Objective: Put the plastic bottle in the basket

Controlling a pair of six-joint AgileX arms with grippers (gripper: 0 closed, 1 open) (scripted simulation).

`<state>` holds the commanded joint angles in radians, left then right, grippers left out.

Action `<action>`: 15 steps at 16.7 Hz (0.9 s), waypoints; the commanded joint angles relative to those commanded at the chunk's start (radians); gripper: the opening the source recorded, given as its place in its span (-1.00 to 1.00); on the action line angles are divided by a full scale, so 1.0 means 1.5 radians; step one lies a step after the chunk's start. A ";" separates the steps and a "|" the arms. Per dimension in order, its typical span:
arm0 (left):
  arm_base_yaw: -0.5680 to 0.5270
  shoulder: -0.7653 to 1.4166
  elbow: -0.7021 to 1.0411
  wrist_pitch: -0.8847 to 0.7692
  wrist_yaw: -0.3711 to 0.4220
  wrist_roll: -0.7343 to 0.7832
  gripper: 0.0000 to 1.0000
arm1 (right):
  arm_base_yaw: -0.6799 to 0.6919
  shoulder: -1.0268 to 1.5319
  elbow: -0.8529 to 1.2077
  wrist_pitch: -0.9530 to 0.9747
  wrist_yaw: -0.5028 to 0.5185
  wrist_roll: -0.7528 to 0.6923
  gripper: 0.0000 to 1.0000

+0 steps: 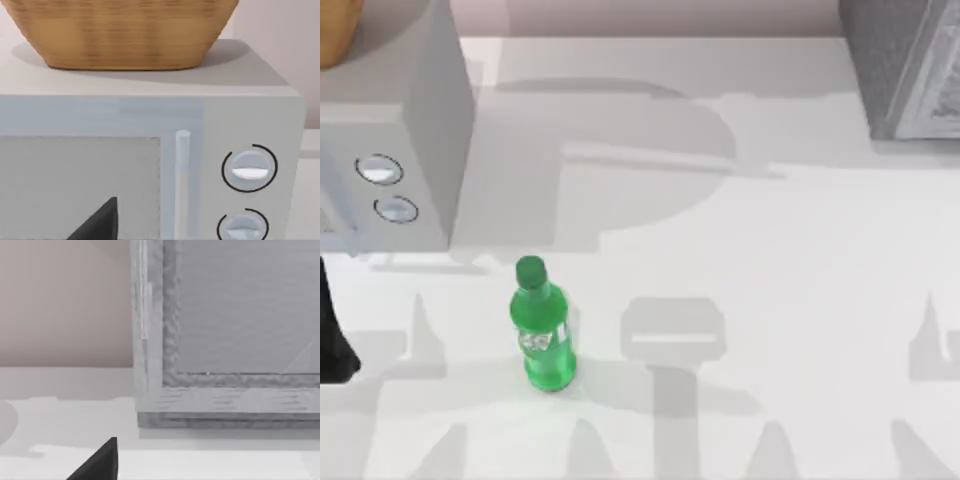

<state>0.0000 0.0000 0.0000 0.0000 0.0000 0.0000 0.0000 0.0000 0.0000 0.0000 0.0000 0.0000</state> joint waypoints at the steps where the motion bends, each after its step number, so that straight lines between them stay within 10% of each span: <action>1: 0.000 0.000 0.000 0.000 0.000 0.000 1.00 | 0.000 0.000 0.000 0.000 0.000 0.000 1.00; 7: -0.021 0.104 -0.009 0.101 0.040 0.009 1.00 | 0.000 0.000 0.000 0.000 0.000 0.000 1.00; 15: -0.092 0.577 -0.042 0.537 0.182 0.046 1.00 | 0.000 0.000 0.000 0.000 0.000 0.000 1.00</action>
<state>-0.1377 0.8659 -0.0627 0.8051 0.2723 0.0689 0.0000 0.0000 0.0000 0.0000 0.0000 0.0000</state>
